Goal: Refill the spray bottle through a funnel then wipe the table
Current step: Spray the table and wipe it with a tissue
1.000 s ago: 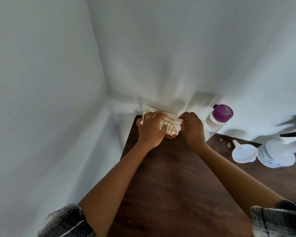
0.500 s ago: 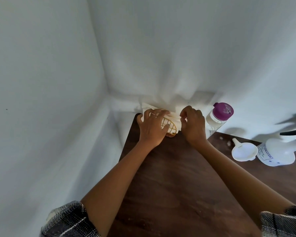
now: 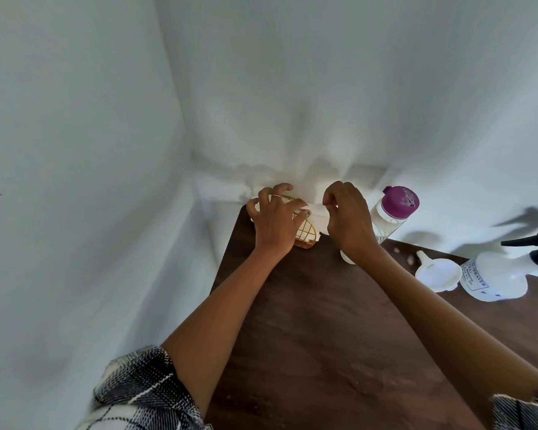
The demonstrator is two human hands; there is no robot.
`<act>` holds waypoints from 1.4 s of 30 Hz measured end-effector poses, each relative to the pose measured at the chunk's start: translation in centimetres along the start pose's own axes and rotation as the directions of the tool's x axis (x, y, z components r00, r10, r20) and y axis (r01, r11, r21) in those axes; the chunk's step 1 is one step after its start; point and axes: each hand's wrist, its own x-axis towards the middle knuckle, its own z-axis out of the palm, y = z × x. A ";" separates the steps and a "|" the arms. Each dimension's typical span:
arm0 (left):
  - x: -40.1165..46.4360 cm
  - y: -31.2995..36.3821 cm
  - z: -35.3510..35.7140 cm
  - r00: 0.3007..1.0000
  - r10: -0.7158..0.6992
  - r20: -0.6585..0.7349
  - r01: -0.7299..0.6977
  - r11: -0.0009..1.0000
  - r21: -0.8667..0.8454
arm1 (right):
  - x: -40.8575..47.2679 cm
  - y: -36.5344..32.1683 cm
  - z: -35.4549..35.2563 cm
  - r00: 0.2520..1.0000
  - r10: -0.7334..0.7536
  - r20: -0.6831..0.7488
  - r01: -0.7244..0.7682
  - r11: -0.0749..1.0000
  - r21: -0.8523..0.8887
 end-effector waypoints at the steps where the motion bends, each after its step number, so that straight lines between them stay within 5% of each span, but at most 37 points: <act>1: 0.1 -0.1 0.1 1.000 0.004 0.000 -0.004 1.000 0.007 | 0.0 -0.2 -0.2 1.000 -0.010 -0.009 0.010 1.000 -0.005; 15: 0.6 -0.7 0.7 0.998 -0.050 0.045 0.051 0.999 -0.010 | 0.2 -0.2 -1.5 0.997 0.027 0.071 -0.027 1.000 -0.001; 23: 1.5 -0.1 0.1 0.968 -0.197 0.153 0.205 0.978 -0.041 | 1.3 -1.7 -3.3 0.981 -0.037 -0.191 0.026 0.998 -0.056; 28: 1.4 0.5 -0.5 0.951 -0.261 0.165 0.271 0.961 -0.044 | 1.3 -2.5 -4.5 0.895 -0.010 -0.446 0.027 0.999 0.031; 32: 0.9 0.9 -1.1 0.941 -0.316 0.120 0.321 0.947 -0.030 | 1.5 -2.9 -5.3 0.859 0.027 -0.512 0.033 0.994 0.107; 39: -4.1 1.3 -2.3 0.957 -0.286 -0.038 0.263 0.919 -0.295 | 0.9 -3.9 -9.5 0.931 0.241 -0.274 -0.112 0.903 0.415; 42: -6.8 2.4 -5.1 0.952 -0.281 0.118 0.285 0.687 -0.668 | -0.4 -4.5 -12.6 0.971 0.238 -0.035 -0.181 0.819 0.545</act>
